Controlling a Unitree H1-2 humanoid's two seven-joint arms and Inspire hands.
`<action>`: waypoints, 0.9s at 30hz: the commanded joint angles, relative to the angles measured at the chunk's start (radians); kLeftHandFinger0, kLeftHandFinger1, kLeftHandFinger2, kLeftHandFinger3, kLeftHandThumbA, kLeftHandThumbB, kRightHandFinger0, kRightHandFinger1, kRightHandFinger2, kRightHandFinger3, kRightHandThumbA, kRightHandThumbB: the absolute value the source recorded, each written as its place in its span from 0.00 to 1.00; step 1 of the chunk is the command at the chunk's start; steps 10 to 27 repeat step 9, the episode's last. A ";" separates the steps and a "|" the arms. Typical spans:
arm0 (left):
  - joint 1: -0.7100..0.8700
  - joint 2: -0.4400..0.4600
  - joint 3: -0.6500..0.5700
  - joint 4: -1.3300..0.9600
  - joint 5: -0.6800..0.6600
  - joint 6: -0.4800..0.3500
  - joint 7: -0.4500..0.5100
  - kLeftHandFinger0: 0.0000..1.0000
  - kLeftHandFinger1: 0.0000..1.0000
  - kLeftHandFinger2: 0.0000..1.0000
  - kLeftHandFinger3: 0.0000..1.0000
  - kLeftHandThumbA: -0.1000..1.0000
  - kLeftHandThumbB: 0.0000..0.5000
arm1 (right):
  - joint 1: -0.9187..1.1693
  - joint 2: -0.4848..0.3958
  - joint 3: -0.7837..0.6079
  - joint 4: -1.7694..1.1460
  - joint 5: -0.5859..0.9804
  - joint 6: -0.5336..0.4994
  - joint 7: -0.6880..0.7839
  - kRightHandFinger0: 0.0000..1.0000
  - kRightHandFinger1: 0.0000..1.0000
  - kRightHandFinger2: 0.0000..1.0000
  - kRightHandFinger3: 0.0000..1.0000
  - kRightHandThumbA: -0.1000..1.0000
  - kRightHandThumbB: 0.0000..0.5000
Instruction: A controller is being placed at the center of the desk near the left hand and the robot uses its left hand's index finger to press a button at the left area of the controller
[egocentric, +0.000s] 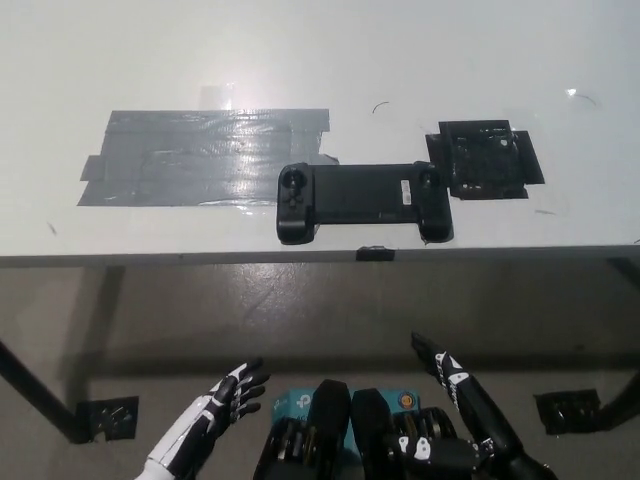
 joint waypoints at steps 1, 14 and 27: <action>-0.037 -0.052 -0.064 0.083 0.002 -0.481 0.385 1.00 1.00 1.00 1.00 1.00 0.57 | -0.035 0.041 -0.056 -0.040 0.046 -0.149 -0.053 1.00 1.00 1.00 1.00 0.98 0.51; -0.012 -0.036 -0.121 0.084 0.018 -0.481 0.487 1.00 1.00 1.00 1.00 1.00 0.55 | -0.019 0.052 -0.063 -0.054 0.036 -0.151 -0.060 1.00 1.00 1.00 1.00 0.98 0.49; -0.012 -0.036 -0.121 0.084 0.018 -0.481 0.487 1.00 1.00 1.00 1.00 1.00 0.55 | -0.019 0.052 -0.063 -0.054 0.036 -0.151 -0.060 1.00 1.00 1.00 1.00 0.98 0.49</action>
